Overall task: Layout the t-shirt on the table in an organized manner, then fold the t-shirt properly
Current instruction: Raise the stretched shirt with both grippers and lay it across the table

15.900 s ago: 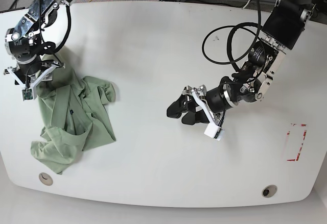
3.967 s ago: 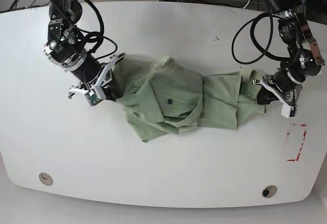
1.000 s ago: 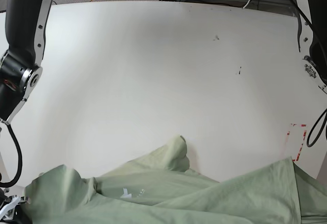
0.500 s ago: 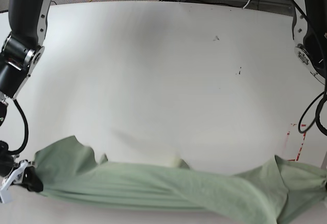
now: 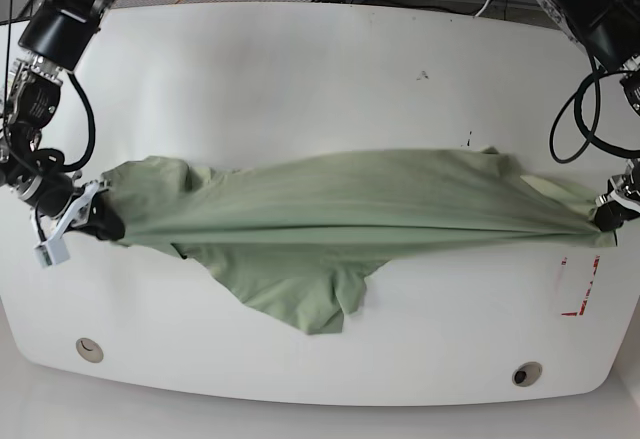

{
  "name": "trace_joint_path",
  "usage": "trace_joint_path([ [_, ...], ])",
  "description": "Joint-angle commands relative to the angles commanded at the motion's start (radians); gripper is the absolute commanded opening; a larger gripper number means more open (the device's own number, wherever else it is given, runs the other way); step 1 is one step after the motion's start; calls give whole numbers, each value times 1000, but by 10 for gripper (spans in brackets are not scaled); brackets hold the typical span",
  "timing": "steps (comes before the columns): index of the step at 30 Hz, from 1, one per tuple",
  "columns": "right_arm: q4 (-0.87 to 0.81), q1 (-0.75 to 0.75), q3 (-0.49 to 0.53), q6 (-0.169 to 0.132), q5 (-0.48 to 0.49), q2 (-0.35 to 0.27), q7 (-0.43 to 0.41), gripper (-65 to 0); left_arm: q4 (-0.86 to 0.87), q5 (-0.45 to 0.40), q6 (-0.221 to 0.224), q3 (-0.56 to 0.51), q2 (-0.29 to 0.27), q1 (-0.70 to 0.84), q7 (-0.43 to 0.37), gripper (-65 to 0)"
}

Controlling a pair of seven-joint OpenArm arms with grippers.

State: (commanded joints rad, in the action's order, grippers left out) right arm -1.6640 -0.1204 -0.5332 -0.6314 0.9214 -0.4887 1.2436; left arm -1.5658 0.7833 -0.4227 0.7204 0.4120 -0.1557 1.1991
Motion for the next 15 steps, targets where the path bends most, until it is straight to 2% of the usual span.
trace_joint_path([
  [5,-18,109,0,0,31,32,0,-650,0,0,0,-14,0,80,-64,-650],
  [15,-60,201,0,5,38,43,0,-650,0,-5,0,-21,6,121,-66,-650],
])
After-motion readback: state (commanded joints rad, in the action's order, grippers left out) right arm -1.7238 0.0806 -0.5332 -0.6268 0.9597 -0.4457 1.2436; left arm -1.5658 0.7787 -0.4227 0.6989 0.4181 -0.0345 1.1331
